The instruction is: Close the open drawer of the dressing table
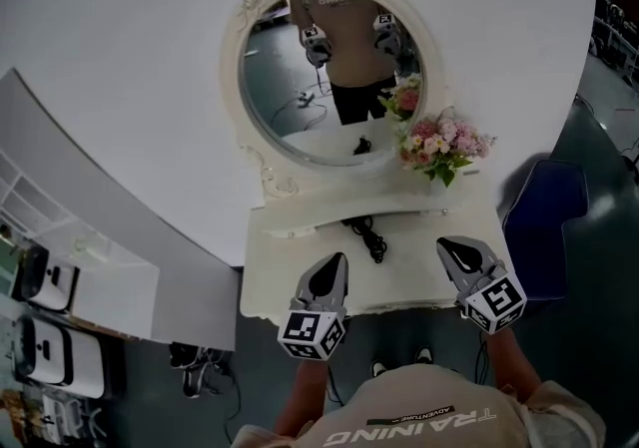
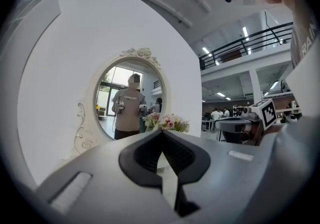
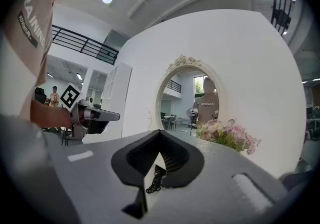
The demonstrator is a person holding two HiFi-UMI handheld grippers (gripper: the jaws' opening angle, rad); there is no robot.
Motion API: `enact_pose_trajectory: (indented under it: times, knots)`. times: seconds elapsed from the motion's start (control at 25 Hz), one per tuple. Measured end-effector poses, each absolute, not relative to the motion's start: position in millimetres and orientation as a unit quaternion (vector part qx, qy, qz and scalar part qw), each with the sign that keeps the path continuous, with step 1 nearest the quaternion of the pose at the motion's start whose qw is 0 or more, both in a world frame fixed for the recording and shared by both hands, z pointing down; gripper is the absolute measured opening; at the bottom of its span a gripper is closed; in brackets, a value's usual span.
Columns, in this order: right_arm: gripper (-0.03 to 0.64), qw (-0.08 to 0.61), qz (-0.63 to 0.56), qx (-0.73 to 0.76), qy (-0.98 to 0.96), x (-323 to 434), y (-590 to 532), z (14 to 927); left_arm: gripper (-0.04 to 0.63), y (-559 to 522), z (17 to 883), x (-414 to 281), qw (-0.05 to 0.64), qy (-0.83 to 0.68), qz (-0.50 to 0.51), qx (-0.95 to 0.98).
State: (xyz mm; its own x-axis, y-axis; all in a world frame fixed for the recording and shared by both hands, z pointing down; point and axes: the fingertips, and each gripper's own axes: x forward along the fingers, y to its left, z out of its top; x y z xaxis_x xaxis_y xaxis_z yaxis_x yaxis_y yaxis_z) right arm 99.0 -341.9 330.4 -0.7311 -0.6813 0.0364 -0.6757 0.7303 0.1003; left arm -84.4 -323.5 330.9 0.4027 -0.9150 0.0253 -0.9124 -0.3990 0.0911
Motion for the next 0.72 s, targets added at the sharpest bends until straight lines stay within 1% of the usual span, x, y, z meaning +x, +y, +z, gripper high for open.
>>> enact_pose_trajectory:
  times: [0.72]
  knots:
    - [0.002,0.05,-0.015,0.359,-0.932,104,-336,355,0.018,-305,356,-94,0.066,-0.562,0.011,0.824]
